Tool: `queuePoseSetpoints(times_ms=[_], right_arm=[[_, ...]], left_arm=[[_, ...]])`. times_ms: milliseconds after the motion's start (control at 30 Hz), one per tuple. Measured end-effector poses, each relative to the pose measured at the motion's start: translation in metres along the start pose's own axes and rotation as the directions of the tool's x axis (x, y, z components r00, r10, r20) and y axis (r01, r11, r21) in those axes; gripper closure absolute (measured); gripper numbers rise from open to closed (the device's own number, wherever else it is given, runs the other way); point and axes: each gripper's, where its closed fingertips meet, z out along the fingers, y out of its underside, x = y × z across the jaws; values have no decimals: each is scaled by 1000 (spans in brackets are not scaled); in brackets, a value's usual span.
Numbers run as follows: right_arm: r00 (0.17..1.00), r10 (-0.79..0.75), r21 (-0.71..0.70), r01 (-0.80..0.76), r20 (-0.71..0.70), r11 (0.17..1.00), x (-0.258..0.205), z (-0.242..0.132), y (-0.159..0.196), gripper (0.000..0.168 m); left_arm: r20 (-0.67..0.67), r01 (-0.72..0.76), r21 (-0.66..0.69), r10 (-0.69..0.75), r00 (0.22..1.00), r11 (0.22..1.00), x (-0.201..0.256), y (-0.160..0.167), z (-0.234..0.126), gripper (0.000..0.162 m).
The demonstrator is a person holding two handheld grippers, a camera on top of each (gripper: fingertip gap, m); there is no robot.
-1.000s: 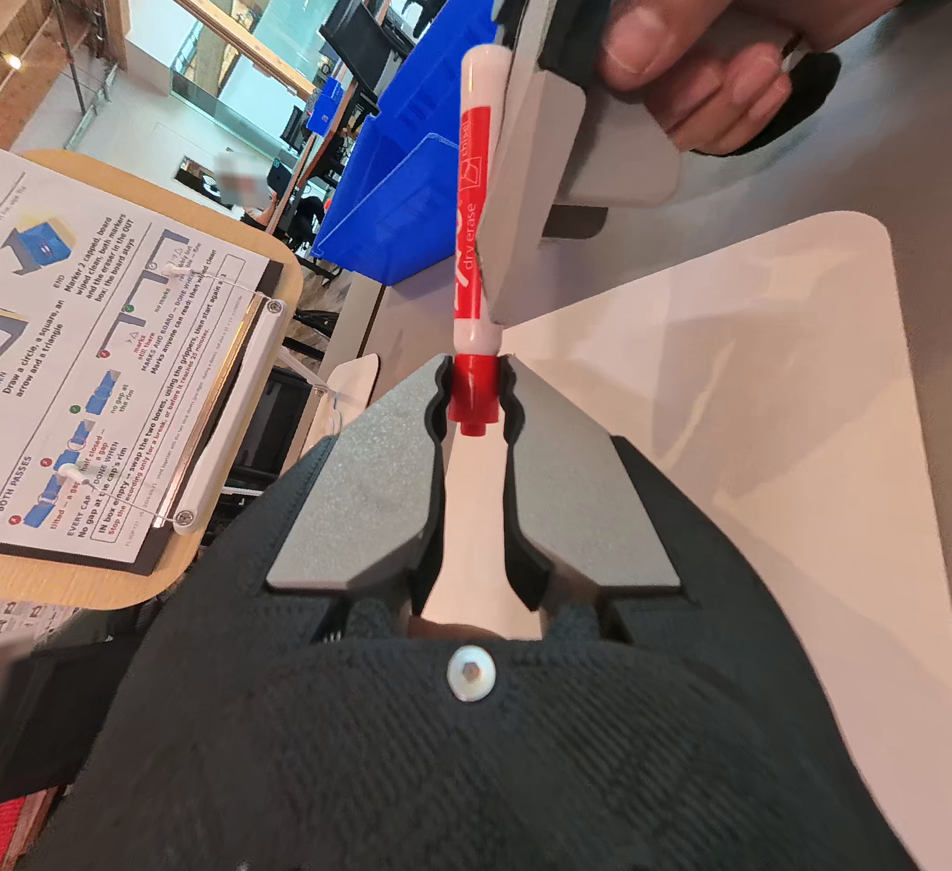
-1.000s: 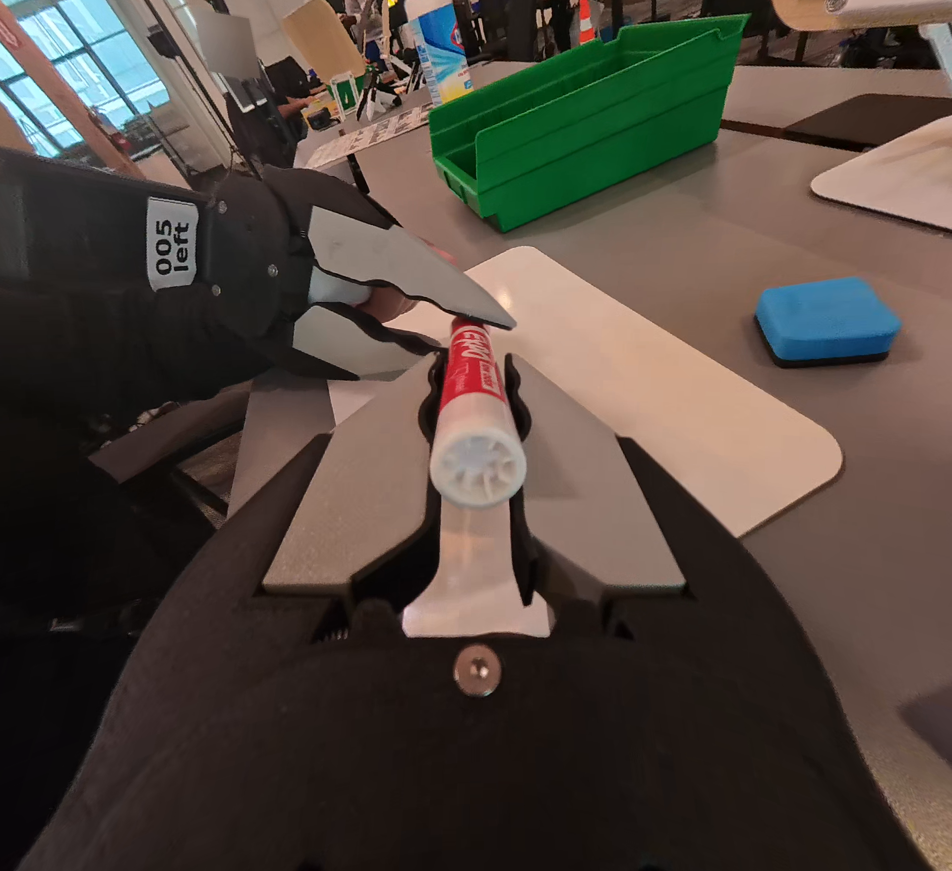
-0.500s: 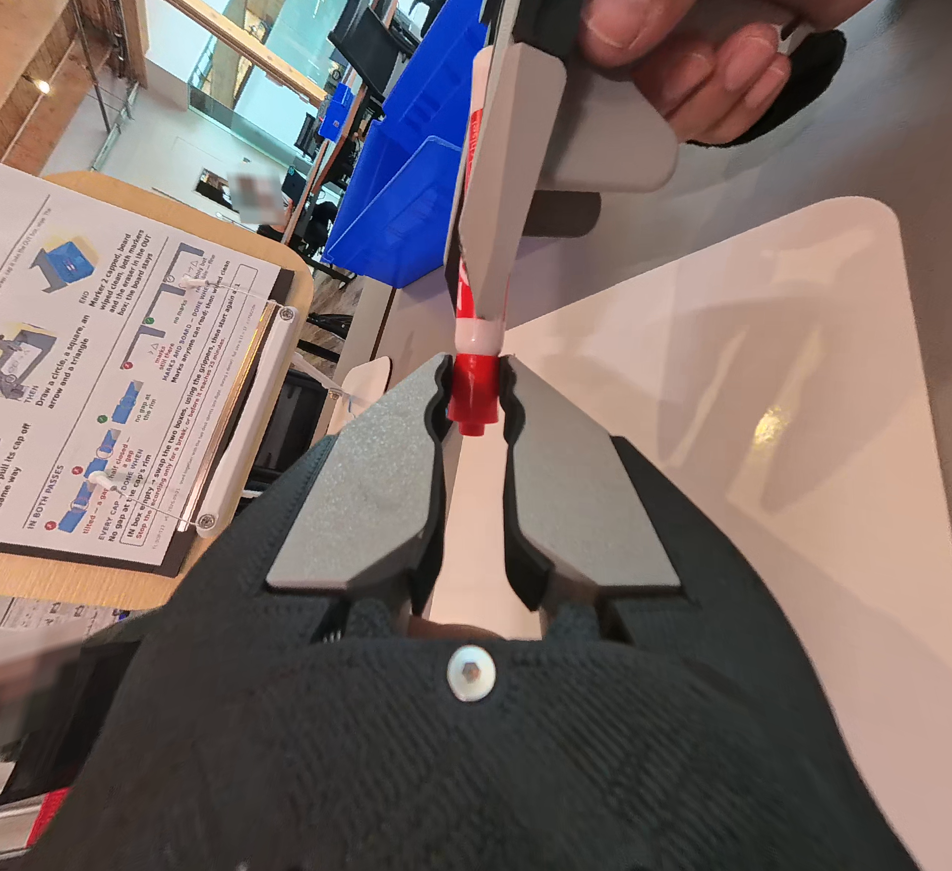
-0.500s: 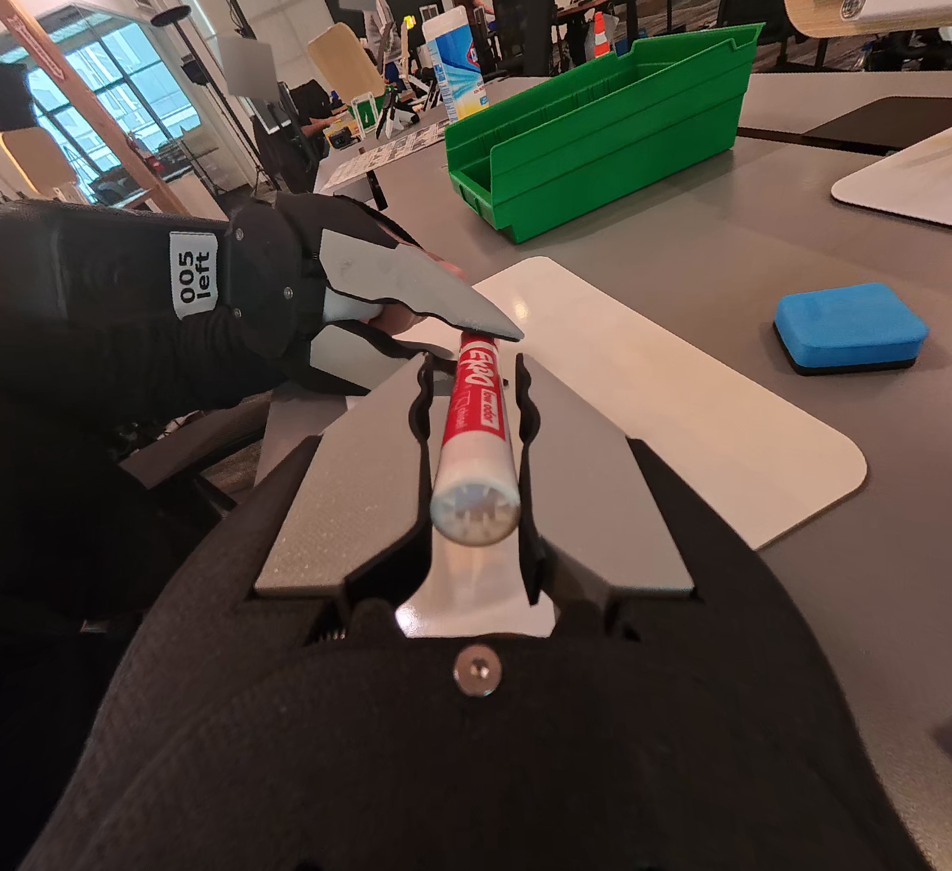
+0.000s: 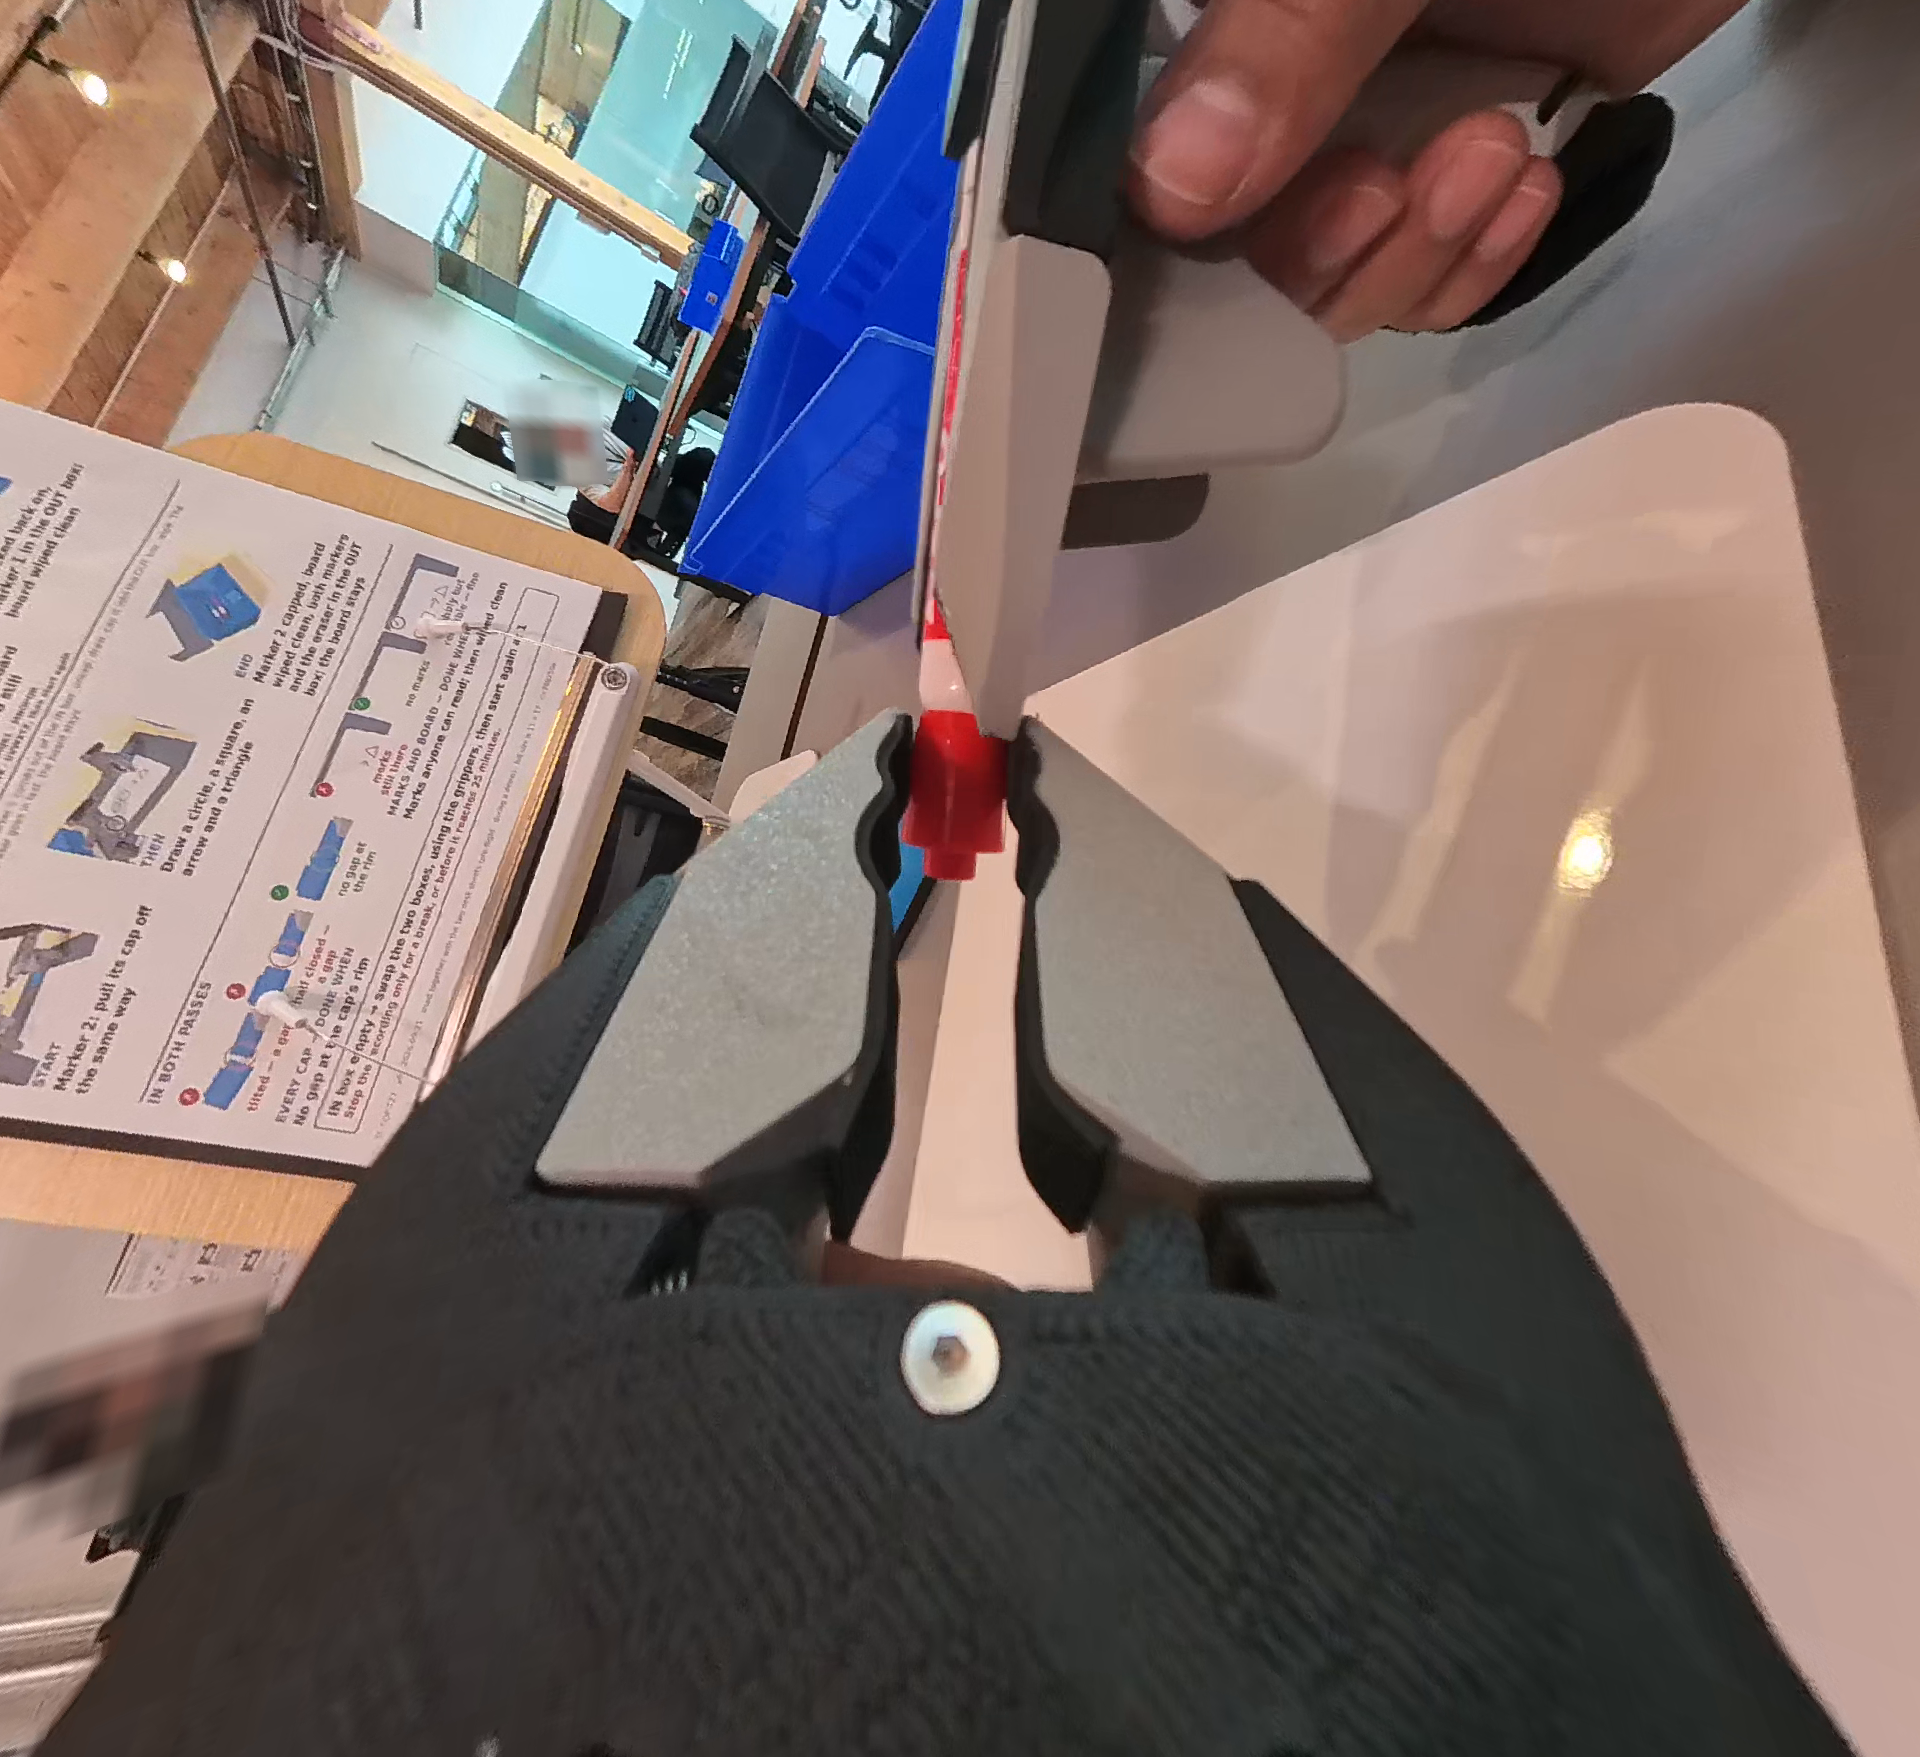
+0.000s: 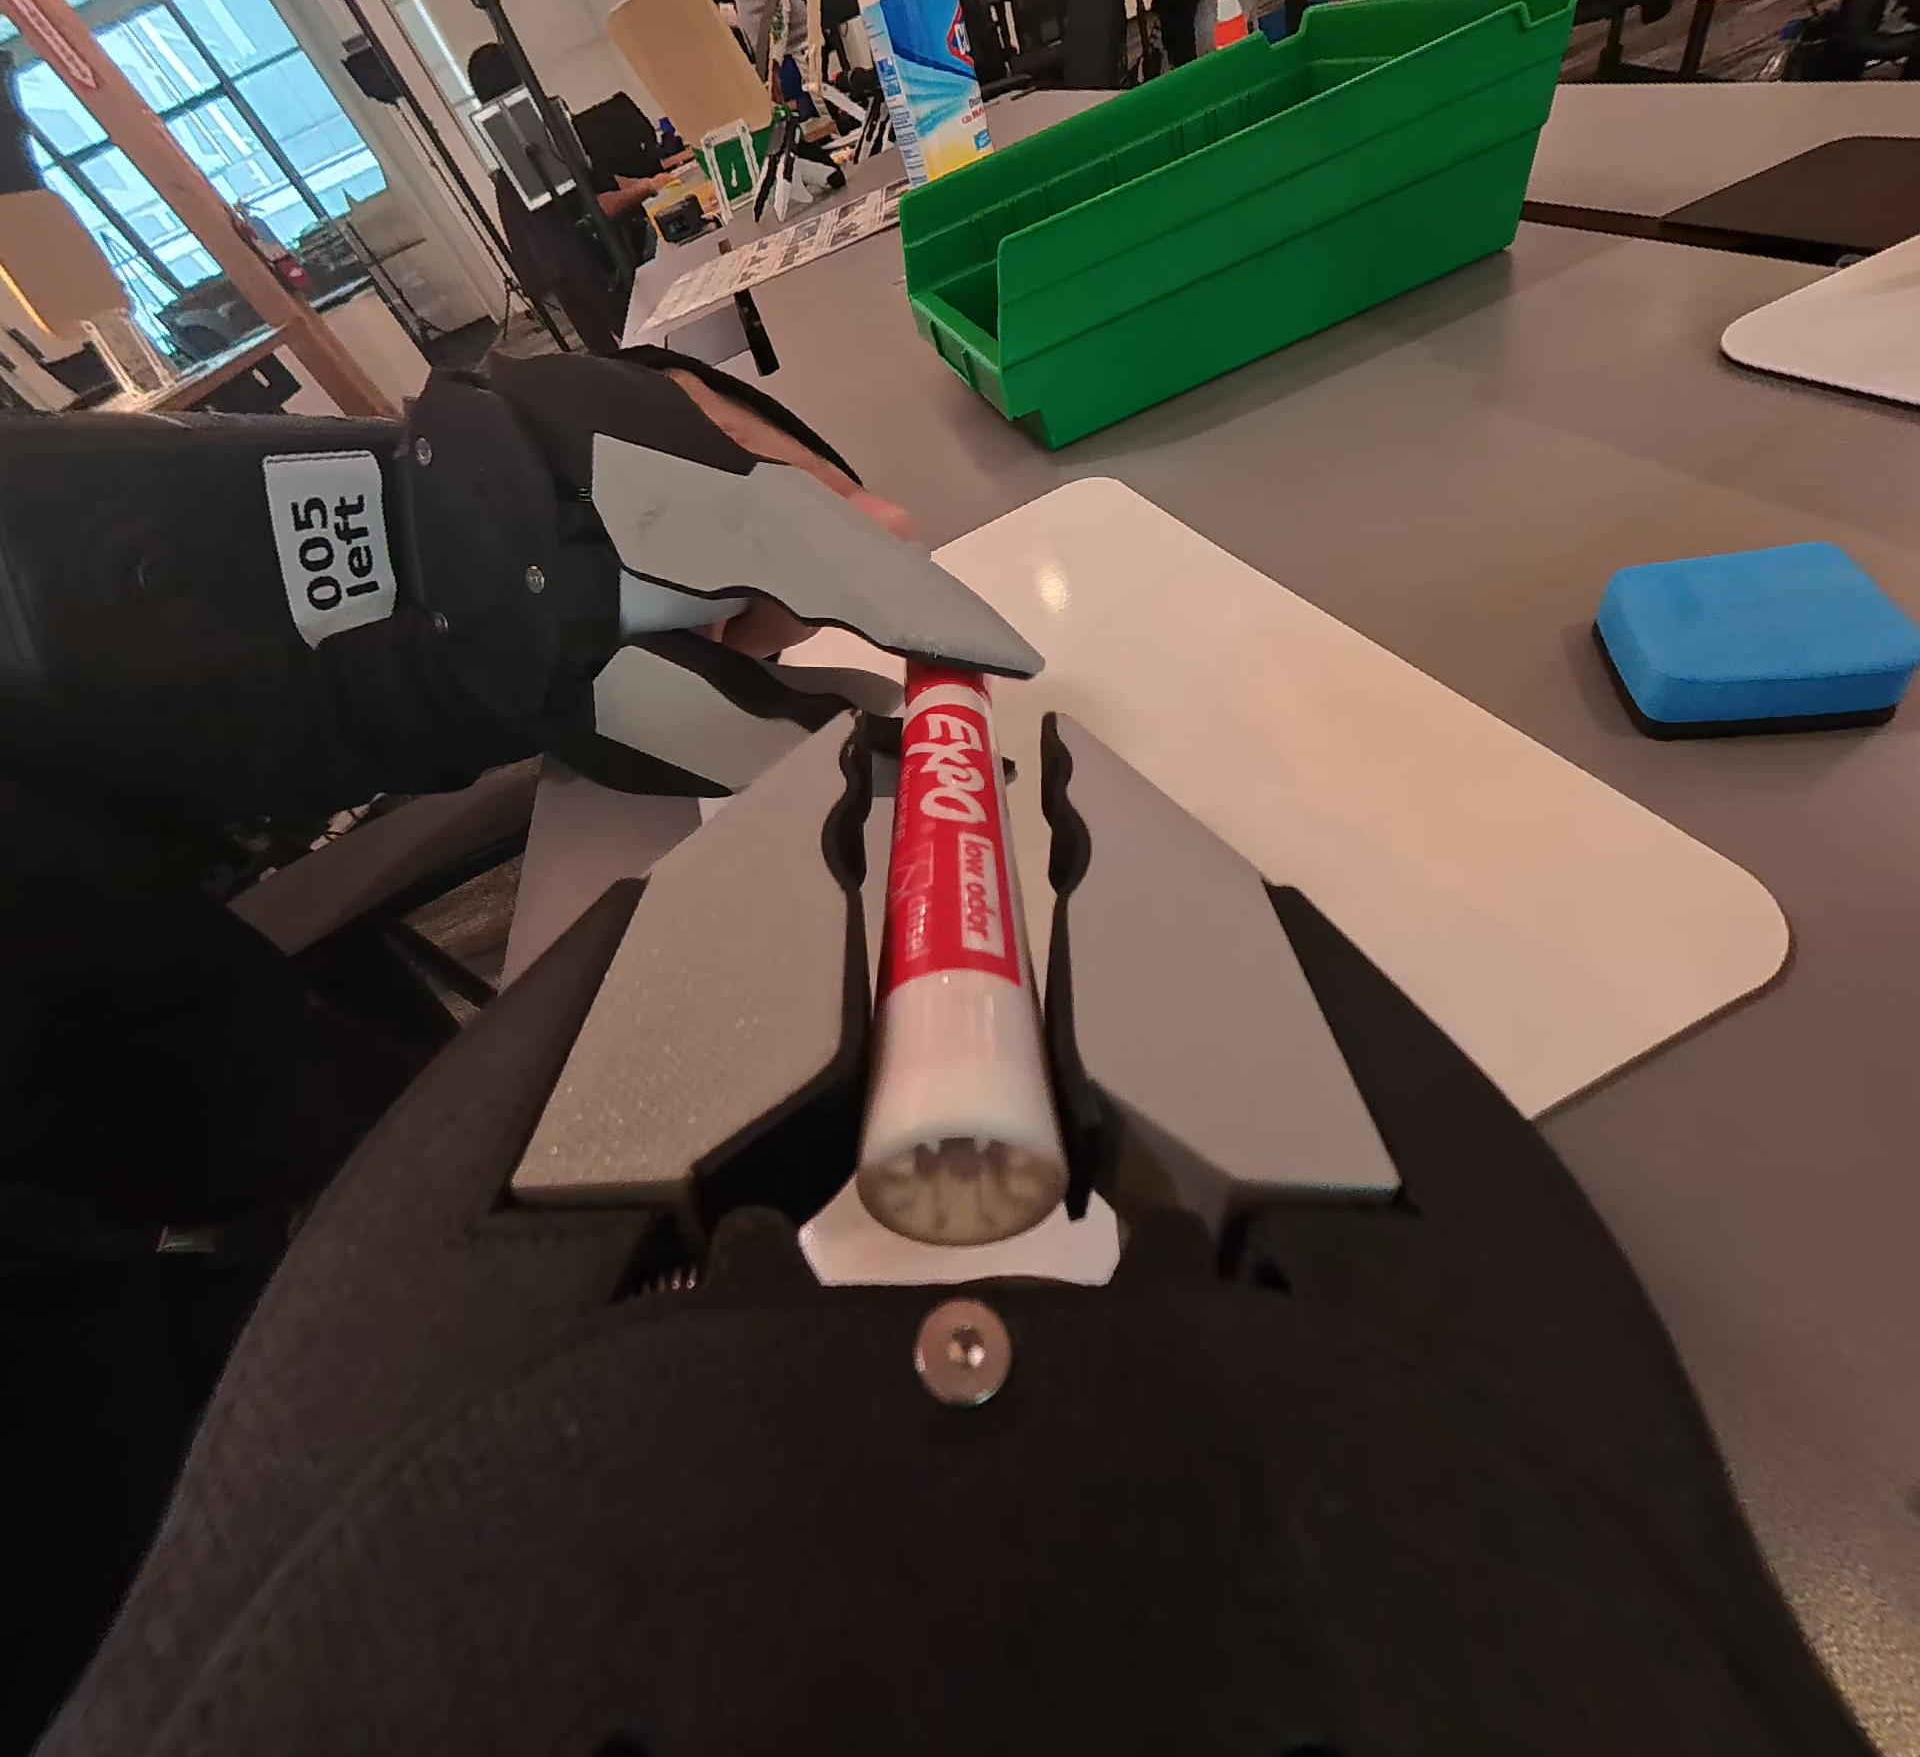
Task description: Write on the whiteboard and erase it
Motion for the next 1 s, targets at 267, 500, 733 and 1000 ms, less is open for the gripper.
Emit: queuePoseSetpoints(times_ms=[267,500,733,1000], right_arm=[[1000,17,13,-17,4,1000,1,1,-1,138],[1000,15,16,-16,8,1000,0,2,-2,138],[1000,17,8,-17,4,1000,0,4,-1,138],[1000,23,4,-23,11,1000,-1,5,0,138]], left_arm=[[5,19,4,-20,1000,1000,0,-3,1,146],[1,20,5,-20,1000,1000,1,-3,2,146],[-4,15,6,-15,1000,1000,2,-3,1,146],[0,3,2,-3,1000,1000,1,-3,1,146]])
